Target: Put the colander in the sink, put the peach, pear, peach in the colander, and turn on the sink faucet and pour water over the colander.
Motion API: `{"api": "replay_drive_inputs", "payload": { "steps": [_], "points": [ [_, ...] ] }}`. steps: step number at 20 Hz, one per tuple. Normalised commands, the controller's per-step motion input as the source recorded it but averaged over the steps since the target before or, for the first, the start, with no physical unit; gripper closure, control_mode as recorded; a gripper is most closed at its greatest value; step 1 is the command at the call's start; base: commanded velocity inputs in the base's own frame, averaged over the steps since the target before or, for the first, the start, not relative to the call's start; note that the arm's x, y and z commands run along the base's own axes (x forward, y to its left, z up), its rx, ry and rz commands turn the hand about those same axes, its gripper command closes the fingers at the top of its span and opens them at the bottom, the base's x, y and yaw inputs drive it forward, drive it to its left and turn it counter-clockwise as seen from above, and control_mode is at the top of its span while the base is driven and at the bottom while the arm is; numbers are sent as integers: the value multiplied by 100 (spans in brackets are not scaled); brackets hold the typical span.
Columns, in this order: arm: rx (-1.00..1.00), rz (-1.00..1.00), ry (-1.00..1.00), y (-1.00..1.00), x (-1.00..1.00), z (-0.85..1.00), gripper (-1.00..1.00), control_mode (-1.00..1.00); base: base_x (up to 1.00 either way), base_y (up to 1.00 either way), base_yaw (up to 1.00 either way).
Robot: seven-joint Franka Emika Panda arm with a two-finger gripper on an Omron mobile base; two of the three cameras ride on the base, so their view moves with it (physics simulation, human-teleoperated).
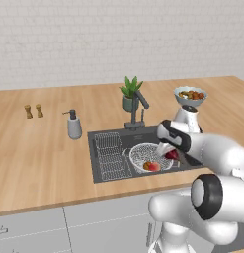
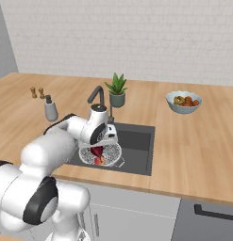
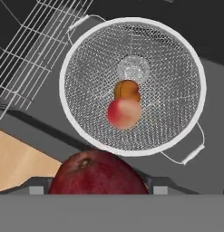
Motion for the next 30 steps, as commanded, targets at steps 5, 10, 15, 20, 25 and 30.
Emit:
{"api": "replay_drive_inputs", "payload": {
  "steps": [5,10,15,20,25,30],
  "points": [
    [18,0,4,-48,96,-10,100,-100,0,0,0],
    [17,0,1,-14,86,-19,100,-100,0,0,0],
    [15,0,0,11,45,-37,100,-100,0,0,0],
    [1,0,2,20,35,-41,100,-100,0,0,0],
    [-1,0,4,19,34,-33,100,-100,0,0,0],
    [-1,0,3,14,40,-35,100,-100,0,0,0]
  ]
}}
